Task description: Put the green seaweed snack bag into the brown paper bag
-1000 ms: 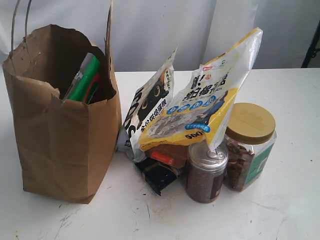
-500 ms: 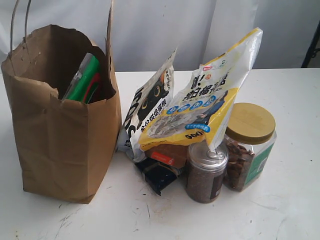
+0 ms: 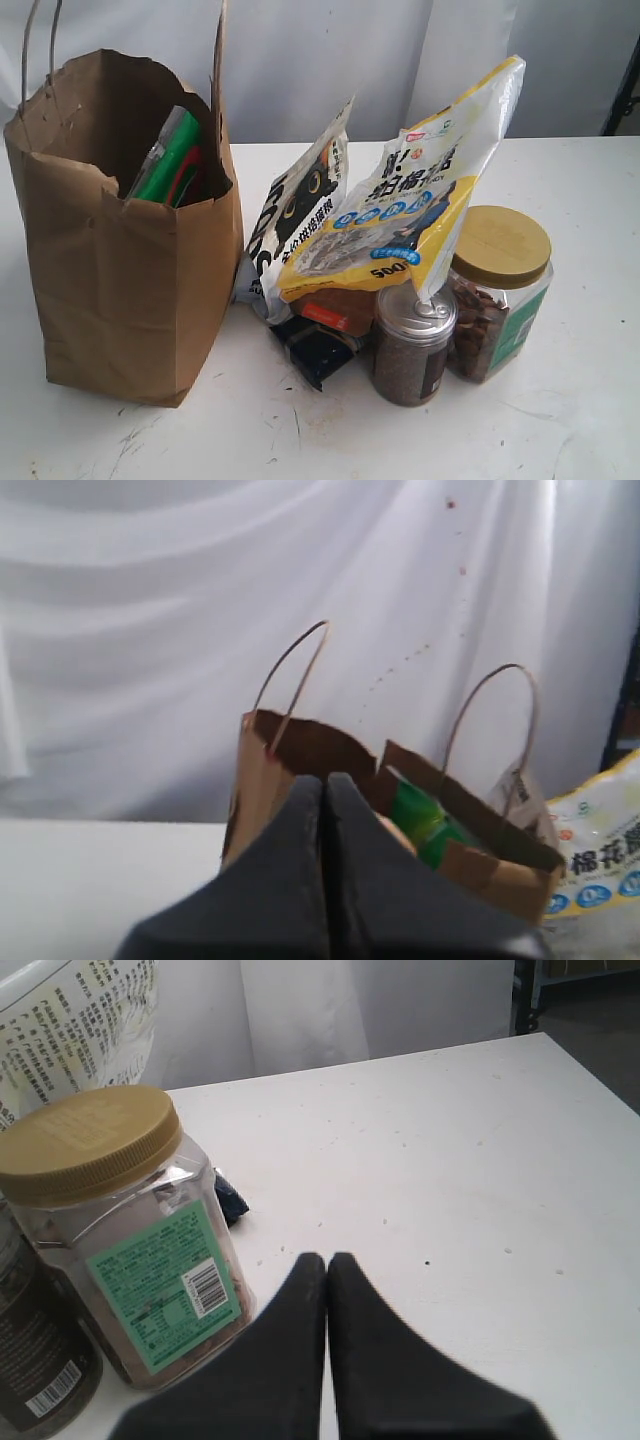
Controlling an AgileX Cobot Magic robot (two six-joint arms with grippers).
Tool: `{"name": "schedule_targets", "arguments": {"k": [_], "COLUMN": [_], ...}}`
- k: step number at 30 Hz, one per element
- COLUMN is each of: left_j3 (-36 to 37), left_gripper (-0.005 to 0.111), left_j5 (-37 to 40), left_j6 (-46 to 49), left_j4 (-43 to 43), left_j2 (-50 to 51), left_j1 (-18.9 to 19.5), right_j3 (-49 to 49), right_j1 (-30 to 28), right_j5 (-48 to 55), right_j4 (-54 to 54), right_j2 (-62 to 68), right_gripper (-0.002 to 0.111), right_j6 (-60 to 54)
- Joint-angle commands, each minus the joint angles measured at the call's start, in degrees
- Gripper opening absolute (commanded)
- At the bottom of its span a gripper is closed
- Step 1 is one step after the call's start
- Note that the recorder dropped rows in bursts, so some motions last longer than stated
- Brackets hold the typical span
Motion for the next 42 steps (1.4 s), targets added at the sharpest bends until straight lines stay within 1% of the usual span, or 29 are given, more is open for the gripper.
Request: {"name": "schedule_targets", "arguments": {"k": [1, 3, 5, 7, 13, 21, 26, 42], "left_j3": [6.70, 8.91, 11.03, 13.48, 18.41, 24.39, 24.52, 24.52], "left_gripper": [0.000, 0.000, 0.000, 0.000, 0.000, 0.000, 0.000, 0.000], "left_j5": [-3.31, -2.93, -2.78, -2.78, -2.78, -2.78, -4.86, -4.61], "left_j6": [-0.22, -0.10, -0.01, 0.14, 0.14, 0.14, 0.24, 0.24], "left_j4": [-6.56, -6.34, -5.37, -3.98, -3.99, -3.99, -3.99, -3.99], "left_j2": [-0.12, -0.69, -2.08, -3.73, -7.17, -7.48, -7.48, -7.48], "left_j1": [9.62, 11.90, 12.53, 12.53, 12.53, 12.53, 12.53, 12.53], "right_j3": [0.21, 0.21, 0.21, 0.21, 0.21, 0.21, 0.21, 0.21], "right_j1": [0.08, 0.08, 0.08, 0.08, 0.08, 0.08, 0.08, 0.08], "right_j5": [-0.27, -0.27, -0.27, -0.27, -0.27, -0.27, -0.27, -0.27], "right_j4": [0.03, 0.03, 0.03, 0.03, 0.03, 0.03, 0.03, 0.03], "right_j2": [-0.31, -0.31, -0.31, -0.31, -0.31, -0.31, -0.31, -0.31], "right_gripper": [0.000, 0.000, 0.000, 0.000, 0.000, 0.000, 0.000, 0.000], "right_j6": [0.12, 0.12, 0.12, 0.12, 0.12, 0.12, 0.12, 0.12]}}
